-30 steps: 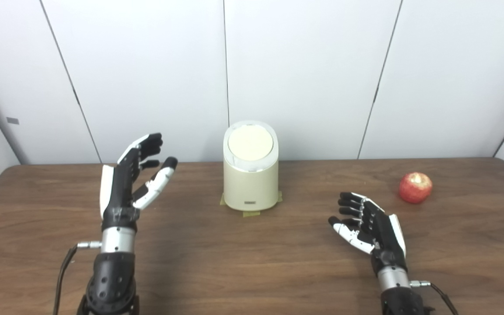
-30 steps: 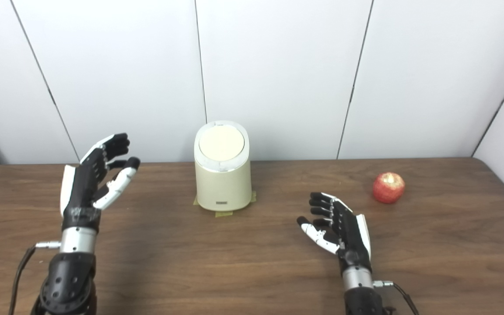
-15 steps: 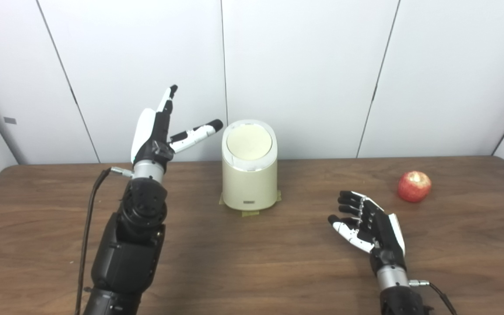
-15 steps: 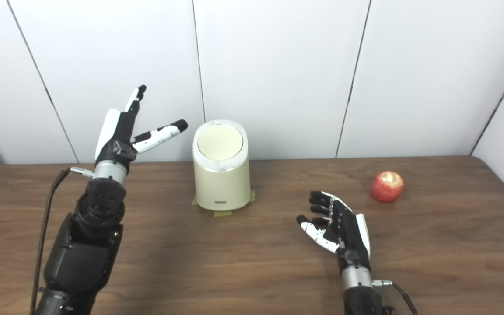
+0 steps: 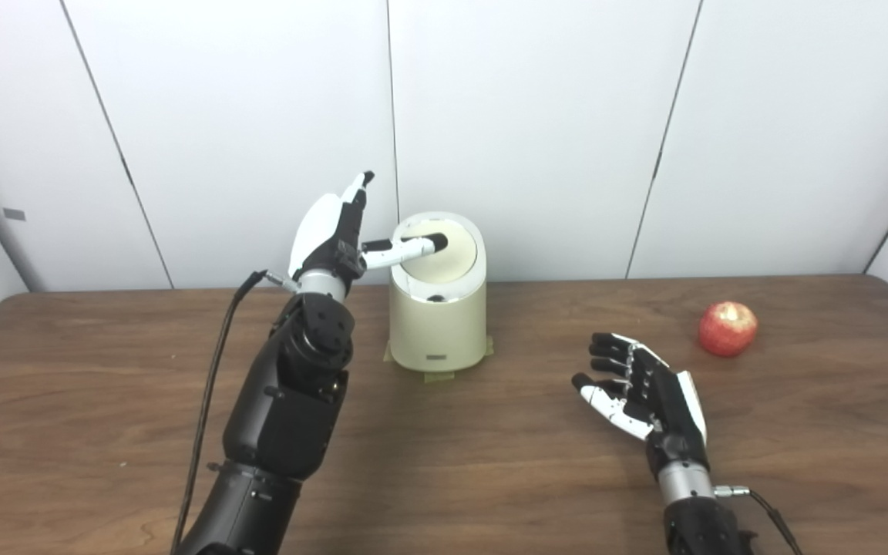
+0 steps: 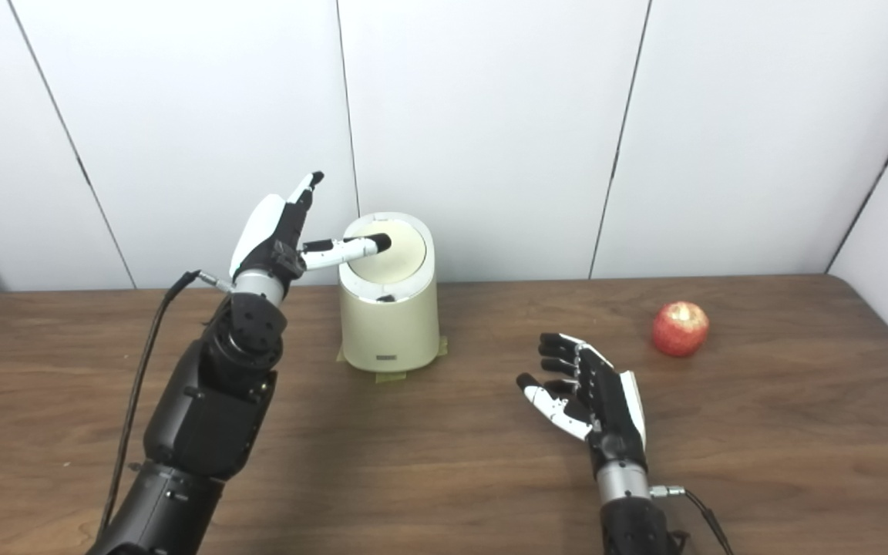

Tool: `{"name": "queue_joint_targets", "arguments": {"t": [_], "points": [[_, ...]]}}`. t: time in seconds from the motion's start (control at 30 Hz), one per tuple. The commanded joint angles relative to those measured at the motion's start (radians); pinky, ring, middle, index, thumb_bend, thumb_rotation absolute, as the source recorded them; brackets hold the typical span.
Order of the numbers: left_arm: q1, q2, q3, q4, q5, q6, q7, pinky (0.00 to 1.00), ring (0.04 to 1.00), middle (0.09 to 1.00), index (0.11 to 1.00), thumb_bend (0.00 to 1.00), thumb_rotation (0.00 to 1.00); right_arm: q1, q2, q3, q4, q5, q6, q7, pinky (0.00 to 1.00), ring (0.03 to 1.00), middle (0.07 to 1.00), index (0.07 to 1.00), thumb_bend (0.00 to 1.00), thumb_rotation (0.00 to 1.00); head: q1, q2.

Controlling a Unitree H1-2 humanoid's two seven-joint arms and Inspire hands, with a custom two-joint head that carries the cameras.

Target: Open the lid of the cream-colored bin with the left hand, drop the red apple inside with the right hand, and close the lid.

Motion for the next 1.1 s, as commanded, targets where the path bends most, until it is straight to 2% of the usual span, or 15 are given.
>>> {"name": "queue_joint_targets", "arguments": {"t": [0.0,0.2,0.33,0.47,0.77,0.9,1.07], "points": [[-0.069,-0.001,-0.012,0.002,0.035,-0.004,0.022,1.0,1.0,1.0,1.0,1.0,0.49,-0.026,0.0,0.003,0.001,-0.006,-0.039,-0.003,0.63,0.722,0.728,0.713,0.26,0.17,-0.002,0.002],[-0.06,0.002,-0.032,0.003,0.047,-0.004,-0.025,1.0,1.0,1.0,1.0,1.0,0.45,-0.023,-0.002,0.01,-0.009,-0.023,-0.028,-0.006,0.62,0.712,0.723,0.712,0.26,0.16,-0.004,0.003],[-0.053,0.008,-0.045,0.002,0.049,-0.004,-0.037,1.0,1.0,1.0,1.0,1.0,0.4,-0.023,-0.003,0.01,-0.002,-0.022,-0.044,-0.007,0.61,0.704,0.719,0.711,0.26,0.15,-0.004,0.003],[-0.056,0.0,-0.044,0.021,0.08,-0.004,-0.023,1.0,1.0,1.0,1.0,1.0,0.42,-0.021,0.003,0.004,-0.007,0.001,-0.044,0.0,0.63,0.714,0.72,0.709,0.26,0.14,-0.006,0.006],[-0.089,-0.006,-0.043,0.072,0.123,-0.005,0.006,1.0,1.0,1.0,1.0,0.99,0.43,-0.013,0.003,0.016,-0.028,-0.03,-0.033,-0.008,0.61,0.701,0.716,0.706,0.26,0.15,-0.011,0.011],[-0.098,-0.005,-0.048,0.087,0.111,-0.006,0.02,1.0,1.0,1.0,1.0,0.93,0.57,-0.013,0.007,0.012,-0.033,-0.022,-0.029,-0.005,0.61,0.699,0.714,0.706,0.26,0.16,-0.011,0.013],[-0.108,0.002,-0.064,0.09,0.107,-0.006,0.018,1.0,1.0,1.0,1.0,0.96,0.71,-0.013,0.009,0.012,-0.034,-0.02,-0.027,-0.005,0.61,0.7,0.714,0.706,0.27,0.17,-0.012,0.012]]}}
